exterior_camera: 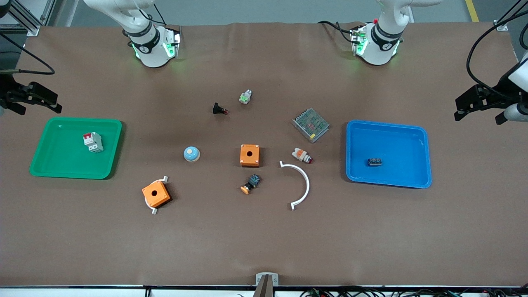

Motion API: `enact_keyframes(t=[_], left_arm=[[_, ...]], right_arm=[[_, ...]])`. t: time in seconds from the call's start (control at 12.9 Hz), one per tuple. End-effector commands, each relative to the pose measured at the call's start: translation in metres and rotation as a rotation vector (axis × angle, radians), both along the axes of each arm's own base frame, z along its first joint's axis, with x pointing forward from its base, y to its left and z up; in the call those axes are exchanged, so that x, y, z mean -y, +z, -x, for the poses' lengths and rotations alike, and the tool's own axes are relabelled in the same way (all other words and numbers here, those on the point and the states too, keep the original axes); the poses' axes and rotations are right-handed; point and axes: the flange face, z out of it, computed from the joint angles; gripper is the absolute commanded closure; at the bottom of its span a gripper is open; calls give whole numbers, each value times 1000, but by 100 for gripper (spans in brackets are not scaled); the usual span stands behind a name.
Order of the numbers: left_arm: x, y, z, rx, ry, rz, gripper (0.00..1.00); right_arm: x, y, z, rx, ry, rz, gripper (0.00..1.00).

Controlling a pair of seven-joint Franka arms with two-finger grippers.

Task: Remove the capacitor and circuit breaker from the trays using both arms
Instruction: 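Reach the breaker with the right gripper while the left gripper reaches the capacitor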

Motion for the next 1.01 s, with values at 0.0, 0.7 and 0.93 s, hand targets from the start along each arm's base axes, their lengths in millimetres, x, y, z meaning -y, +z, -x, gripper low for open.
enact_keyframes(t=[0.0, 0.7, 0.93], left_arm=[[-1, 3, 1, -8, -14, 12, 0], [6, -42, -17, -107, -23, 9, 0], [12, -113, -33, -259, -21, 3, 0]], right_arm=[[-1, 6, 4, 1, -12, 16, 0], [17, -65, -6, -67, 5, 141, 0], [37, -139, -2, -64, 1, 137, 0]])
